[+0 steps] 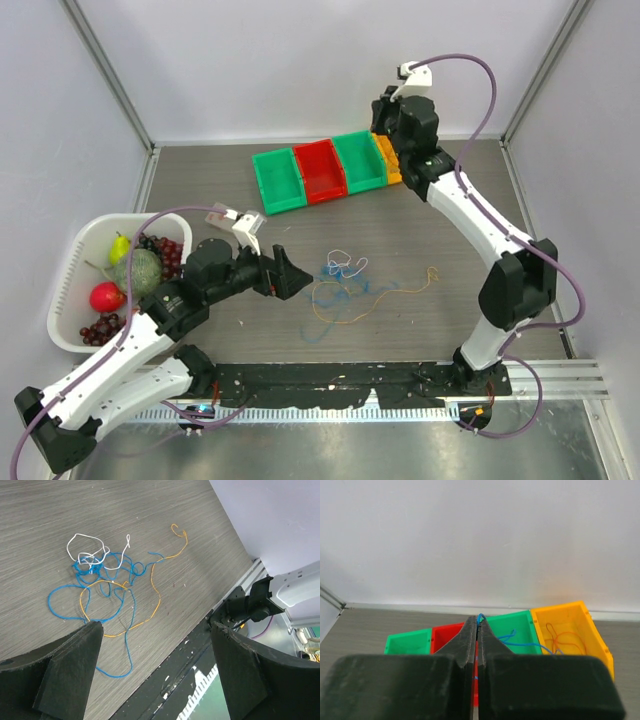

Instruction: Untangle the cables

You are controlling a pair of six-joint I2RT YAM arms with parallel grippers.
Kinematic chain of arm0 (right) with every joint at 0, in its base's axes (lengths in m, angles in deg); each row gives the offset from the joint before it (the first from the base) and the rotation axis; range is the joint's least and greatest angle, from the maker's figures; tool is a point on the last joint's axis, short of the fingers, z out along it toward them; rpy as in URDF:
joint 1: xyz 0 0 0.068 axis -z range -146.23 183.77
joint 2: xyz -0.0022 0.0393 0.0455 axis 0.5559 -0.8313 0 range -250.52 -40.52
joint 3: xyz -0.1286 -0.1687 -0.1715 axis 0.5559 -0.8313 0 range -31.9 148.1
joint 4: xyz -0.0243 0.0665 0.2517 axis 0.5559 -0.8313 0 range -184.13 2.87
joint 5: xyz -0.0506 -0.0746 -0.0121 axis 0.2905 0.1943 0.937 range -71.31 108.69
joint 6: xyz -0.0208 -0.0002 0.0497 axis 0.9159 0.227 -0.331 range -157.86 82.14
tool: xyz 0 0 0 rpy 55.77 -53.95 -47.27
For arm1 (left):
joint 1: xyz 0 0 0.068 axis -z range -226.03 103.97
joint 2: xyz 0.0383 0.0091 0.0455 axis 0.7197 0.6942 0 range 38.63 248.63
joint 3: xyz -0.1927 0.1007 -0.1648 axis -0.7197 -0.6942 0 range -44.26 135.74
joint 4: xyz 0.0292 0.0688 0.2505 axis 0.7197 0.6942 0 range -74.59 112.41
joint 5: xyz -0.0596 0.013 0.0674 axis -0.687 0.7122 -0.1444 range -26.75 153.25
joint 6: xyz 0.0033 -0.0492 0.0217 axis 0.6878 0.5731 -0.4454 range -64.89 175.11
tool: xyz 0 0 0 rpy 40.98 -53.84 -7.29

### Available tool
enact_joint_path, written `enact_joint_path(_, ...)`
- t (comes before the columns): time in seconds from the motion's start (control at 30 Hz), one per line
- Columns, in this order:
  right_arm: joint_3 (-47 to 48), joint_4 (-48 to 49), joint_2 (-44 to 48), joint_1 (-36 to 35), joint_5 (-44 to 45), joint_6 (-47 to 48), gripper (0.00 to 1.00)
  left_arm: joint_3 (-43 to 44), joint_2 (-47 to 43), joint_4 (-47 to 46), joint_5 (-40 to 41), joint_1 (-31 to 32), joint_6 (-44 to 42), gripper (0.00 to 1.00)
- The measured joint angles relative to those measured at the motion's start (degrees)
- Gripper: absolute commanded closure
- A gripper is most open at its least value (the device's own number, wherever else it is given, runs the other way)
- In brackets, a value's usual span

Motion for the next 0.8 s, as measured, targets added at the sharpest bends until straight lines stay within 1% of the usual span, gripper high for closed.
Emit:
enact_joint_path(0.33,5.53,5.46,-7.13,1.68,-1.36,2.67,0.99,-1.46,0.81,-2.56,-0.96,0.00,0.02,0.06)
enact_joint_path(0.8,5.70,9.64,-19.52,3.74,-4.28,1.14,0.99,-1.49,1.84,-2.86,-0.94,0.00,0.00,0.06)
